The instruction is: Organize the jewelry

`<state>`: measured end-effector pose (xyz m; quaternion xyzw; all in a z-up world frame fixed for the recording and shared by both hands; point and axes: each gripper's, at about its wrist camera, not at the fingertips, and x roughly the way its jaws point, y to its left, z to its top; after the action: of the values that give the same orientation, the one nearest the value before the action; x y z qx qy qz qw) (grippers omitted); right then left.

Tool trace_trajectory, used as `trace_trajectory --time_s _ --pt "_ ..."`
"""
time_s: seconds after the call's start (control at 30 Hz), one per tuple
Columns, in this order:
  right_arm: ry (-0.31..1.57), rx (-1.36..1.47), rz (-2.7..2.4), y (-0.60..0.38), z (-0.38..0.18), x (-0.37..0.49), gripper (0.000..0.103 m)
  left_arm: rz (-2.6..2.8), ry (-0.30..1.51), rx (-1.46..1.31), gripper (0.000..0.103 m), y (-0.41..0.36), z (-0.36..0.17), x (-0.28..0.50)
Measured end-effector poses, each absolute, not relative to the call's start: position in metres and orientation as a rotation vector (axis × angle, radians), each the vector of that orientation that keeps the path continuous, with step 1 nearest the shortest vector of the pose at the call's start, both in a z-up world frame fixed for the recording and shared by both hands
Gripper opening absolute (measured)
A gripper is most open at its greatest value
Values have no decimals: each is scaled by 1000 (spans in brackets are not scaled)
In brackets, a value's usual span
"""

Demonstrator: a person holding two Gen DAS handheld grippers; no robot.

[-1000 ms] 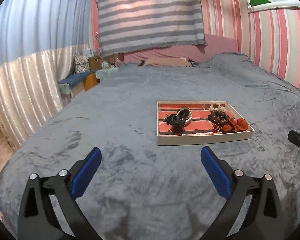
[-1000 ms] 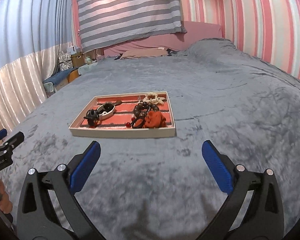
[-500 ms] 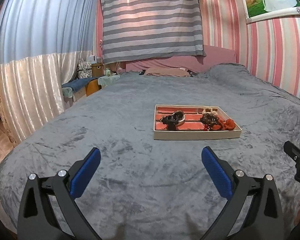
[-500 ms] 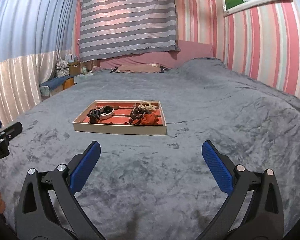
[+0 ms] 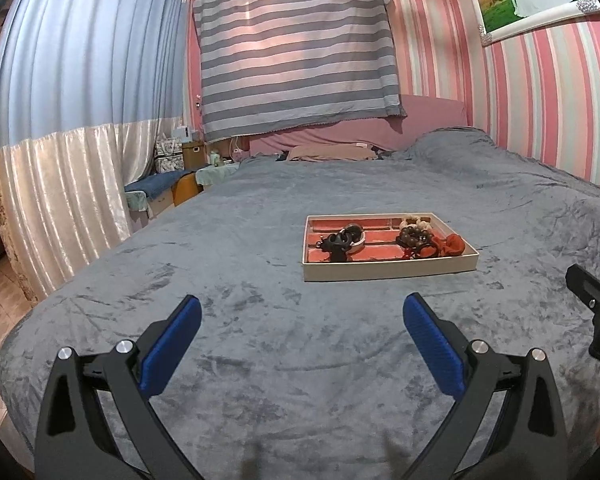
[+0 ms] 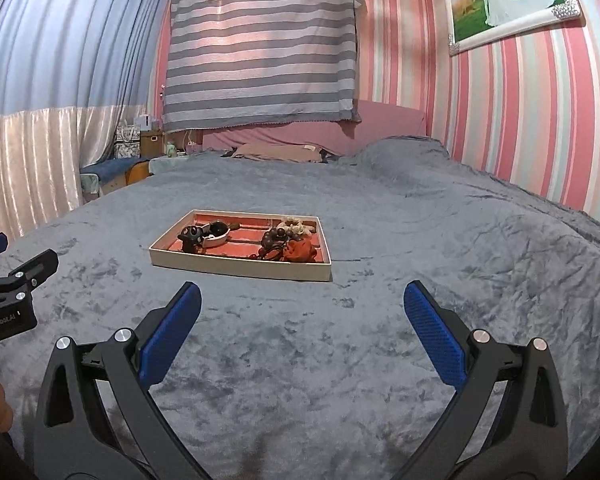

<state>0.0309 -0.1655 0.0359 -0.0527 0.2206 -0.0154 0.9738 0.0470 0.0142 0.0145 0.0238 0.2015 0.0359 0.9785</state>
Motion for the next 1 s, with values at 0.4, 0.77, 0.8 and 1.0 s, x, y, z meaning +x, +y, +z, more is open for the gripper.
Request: trace_trajectory --time_s 0.4,0.77,0.8,1.0 --pt "423 -115 -52 -165 33 31 99 78 398 46 99 14 9 45" --pt "421 -125 -53 -163 31 29 99 72 388 36 99 15 11 43" --pt "421 -126 -53 -162 31 29 99 72 389 38 99 15 11 43" --pt "419 -137 -53 -160 31 29 99 70 389 40 99 14 12 43"
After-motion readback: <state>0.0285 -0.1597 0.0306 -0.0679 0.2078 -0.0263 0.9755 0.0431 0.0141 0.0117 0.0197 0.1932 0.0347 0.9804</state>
